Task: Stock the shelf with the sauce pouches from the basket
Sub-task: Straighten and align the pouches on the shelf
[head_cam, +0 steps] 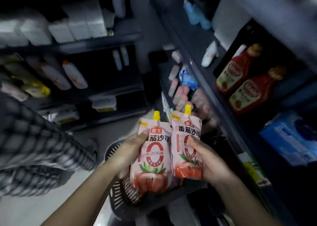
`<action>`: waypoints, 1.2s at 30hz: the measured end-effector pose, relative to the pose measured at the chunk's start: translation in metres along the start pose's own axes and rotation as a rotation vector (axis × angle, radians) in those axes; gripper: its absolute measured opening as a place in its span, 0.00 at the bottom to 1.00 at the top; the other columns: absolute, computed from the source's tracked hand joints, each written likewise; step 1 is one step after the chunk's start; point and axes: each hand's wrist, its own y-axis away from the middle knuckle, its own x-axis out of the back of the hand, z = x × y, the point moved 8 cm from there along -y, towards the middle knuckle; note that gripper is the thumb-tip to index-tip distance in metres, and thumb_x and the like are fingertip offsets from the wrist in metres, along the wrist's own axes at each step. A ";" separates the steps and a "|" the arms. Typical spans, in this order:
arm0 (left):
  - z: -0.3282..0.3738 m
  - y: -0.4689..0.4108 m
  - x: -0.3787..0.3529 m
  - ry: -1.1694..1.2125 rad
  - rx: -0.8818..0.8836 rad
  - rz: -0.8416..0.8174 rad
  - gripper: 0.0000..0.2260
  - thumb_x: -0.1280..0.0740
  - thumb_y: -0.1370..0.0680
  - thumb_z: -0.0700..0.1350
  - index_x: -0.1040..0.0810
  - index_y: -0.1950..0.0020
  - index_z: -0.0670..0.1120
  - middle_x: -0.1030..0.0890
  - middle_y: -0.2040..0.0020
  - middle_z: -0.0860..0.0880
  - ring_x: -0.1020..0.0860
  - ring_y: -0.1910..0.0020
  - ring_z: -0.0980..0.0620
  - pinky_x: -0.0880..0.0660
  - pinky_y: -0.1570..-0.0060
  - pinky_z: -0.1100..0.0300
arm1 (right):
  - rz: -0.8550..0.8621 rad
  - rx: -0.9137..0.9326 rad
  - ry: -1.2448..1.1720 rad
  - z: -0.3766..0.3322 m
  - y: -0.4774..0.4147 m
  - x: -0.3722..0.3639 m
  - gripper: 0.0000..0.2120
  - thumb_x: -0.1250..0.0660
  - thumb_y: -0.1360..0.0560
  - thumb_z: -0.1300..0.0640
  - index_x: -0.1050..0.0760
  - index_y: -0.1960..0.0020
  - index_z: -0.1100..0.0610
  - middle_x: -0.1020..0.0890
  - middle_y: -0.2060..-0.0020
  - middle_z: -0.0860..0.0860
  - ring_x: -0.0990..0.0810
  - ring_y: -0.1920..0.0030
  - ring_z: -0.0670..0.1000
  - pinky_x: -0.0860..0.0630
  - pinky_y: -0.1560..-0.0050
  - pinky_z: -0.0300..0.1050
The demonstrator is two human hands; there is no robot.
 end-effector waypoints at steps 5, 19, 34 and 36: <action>0.044 0.035 -0.016 0.060 -0.082 -0.059 0.12 0.38 0.23 0.49 0.19 0.53 0.43 0.14 0.59 0.41 0.16 0.64 0.46 0.18 0.65 0.55 | 0.044 0.119 0.067 -0.037 0.049 -0.017 0.34 0.20 0.43 0.48 0.23 0.40 0.60 0.17 0.46 0.60 0.17 0.48 0.58 0.18 0.53 0.50; 0.056 0.135 -0.074 0.214 0.077 -0.508 0.15 0.33 0.32 0.42 0.21 0.47 0.39 0.15 0.57 0.39 0.16 0.62 0.44 0.18 0.60 0.48 | 0.391 0.490 -0.097 -0.052 0.218 -0.046 0.12 0.28 0.32 0.56 0.21 0.51 0.60 0.14 0.59 0.58 0.14 0.63 0.54 0.18 0.63 0.47; -0.011 0.296 -0.249 -0.301 -0.011 -0.955 0.16 0.31 0.37 0.35 0.21 0.50 0.37 0.15 0.62 0.37 0.16 0.68 0.42 0.19 0.70 0.51 | 0.797 0.886 -0.191 0.007 0.475 0.038 0.14 0.29 0.32 0.61 0.21 0.47 0.61 0.15 0.53 0.60 0.15 0.54 0.59 0.19 0.52 0.51; -0.037 0.326 -0.280 -0.338 -0.002 -1.012 0.15 0.32 0.37 0.38 0.21 0.51 0.38 0.15 0.61 0.37 0.16 0.68 0.43 0.19 0.70 0.50 | 0.856 0.934 -0.205 0.025 0.519 0.056 0.16 0.28 0.36 0.60 0.21 0.49 0.61 0.15 0.53 0.61 0.16 0.54 0.59 0.20 0.50 0.52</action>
